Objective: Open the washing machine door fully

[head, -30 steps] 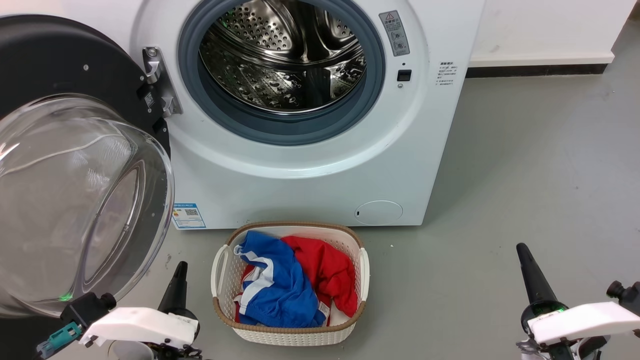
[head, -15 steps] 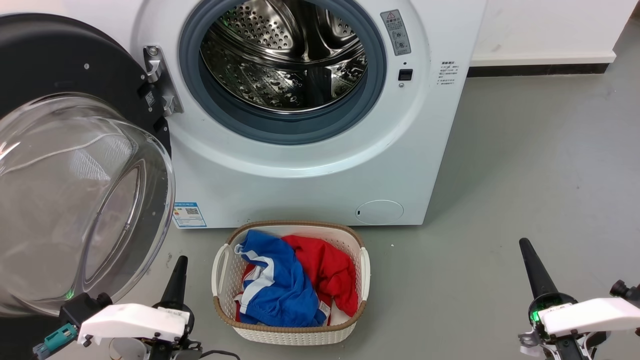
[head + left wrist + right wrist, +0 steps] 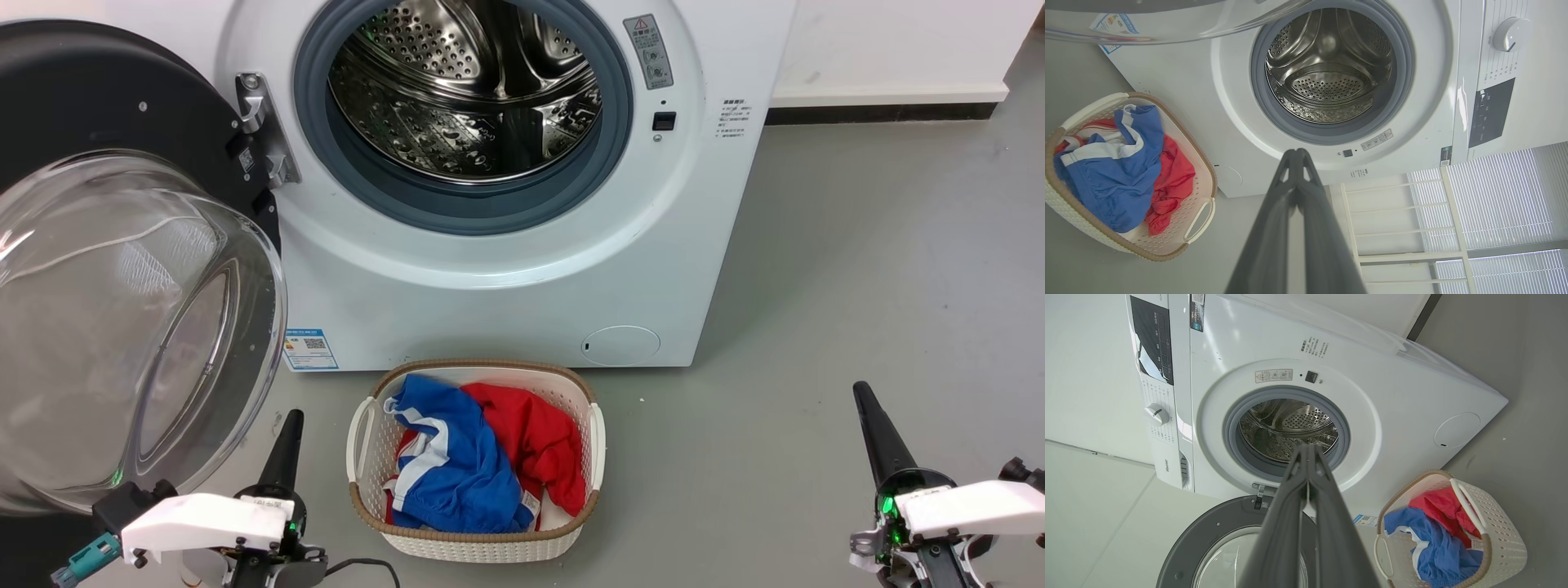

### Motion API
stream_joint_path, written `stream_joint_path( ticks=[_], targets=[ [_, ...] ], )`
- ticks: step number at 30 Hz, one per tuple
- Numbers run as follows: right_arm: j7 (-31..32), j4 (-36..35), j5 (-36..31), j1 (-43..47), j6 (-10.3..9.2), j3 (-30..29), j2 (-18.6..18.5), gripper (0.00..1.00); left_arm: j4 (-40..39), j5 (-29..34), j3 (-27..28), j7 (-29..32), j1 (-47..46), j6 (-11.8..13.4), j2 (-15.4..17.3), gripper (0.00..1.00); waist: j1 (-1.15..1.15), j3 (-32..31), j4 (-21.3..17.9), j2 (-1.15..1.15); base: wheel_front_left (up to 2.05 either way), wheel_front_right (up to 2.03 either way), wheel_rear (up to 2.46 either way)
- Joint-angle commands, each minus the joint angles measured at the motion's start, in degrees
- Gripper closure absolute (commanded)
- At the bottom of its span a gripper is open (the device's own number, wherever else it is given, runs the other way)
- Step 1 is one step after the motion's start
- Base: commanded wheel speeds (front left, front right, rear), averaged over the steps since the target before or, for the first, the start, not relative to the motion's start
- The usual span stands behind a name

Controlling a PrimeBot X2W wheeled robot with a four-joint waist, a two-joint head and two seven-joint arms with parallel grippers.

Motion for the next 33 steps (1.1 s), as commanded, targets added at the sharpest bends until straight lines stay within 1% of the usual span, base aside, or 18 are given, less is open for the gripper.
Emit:
stream_joint_path(
  ticks=[1, 33],
  targets=[
    [0.2, -0.1, 1.2, -1.2, 0.01, -0.2, -0.2, 1.0, -0.1, -1.0, 0.5, 0.4, -1.3, -0.5, -0.1, 1.0, 0.0, 0.0, 0.0, 0.0, 0.0, 0.0, 0.0],
    [2.1, 2.6, 15.2, -3.3, 0.0, -1.6, 0.1, 1.0, 1.9, -12.2, 5.1, 3.8, -2.7, -4.3, -3.2, 1.0, 0.0, 0.3, 0.3, 0.0, 0.0, 0.0, 0.0]
  ],
)
